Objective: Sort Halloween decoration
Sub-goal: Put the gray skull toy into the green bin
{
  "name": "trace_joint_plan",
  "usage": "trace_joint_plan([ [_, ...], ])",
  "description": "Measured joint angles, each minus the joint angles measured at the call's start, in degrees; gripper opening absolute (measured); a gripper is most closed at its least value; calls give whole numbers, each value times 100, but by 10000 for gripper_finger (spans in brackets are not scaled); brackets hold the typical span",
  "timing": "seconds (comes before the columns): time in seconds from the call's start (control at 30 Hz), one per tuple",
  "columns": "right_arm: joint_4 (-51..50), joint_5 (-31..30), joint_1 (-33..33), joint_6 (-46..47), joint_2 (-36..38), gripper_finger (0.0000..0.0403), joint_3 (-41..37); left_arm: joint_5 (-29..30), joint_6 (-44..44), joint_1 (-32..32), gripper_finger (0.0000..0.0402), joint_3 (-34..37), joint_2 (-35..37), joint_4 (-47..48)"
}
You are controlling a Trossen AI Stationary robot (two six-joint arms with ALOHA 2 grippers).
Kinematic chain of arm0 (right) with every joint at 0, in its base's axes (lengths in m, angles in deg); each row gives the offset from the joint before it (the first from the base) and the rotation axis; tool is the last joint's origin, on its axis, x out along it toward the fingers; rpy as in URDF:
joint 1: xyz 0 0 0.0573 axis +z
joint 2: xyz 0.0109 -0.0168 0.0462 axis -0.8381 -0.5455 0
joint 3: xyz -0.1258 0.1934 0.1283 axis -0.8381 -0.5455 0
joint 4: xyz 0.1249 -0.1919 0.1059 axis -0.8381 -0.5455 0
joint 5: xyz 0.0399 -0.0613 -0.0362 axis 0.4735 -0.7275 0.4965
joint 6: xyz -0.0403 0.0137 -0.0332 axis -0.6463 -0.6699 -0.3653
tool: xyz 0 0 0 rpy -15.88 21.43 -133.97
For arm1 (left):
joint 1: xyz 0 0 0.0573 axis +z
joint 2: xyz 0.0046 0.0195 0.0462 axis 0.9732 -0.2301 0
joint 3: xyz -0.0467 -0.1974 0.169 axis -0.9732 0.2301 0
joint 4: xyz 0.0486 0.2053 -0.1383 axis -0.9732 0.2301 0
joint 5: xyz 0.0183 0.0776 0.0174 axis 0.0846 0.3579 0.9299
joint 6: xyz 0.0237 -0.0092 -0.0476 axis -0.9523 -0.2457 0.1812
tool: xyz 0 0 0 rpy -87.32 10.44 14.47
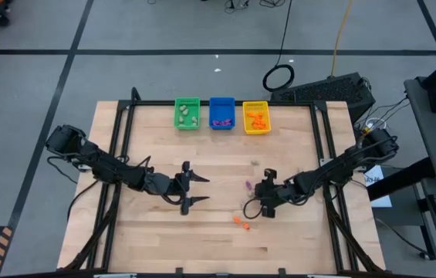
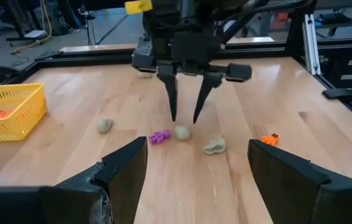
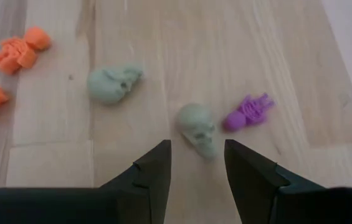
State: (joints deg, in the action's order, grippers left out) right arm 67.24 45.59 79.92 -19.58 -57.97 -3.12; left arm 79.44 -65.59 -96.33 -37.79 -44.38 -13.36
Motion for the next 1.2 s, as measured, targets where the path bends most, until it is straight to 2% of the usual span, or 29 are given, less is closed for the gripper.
trace_joint_plan([
  [0.43, 261, 161, -198, -425, -84, 137, -11, 0, 142, 0, 273, 0, 2, 11],
  [0.63, 882, 616, -401, -507, -84, 137, -442, -2, 146, 0, 273, 0, 2, 15],
  [0.9, 1878, 626, -419, -761, -85, 137, -906, -24, 142, 0, 273, 0, 2, 19],
  [1.03, 1959, 643, -419, -844, -86, 137, -909, -26, 144, 0, 273, 0, 2, 20],
  [1.2, 1965, 943, -415, -815, -86, 137, -909, -26, 142, 0, 273, 0, 2, 21],
])
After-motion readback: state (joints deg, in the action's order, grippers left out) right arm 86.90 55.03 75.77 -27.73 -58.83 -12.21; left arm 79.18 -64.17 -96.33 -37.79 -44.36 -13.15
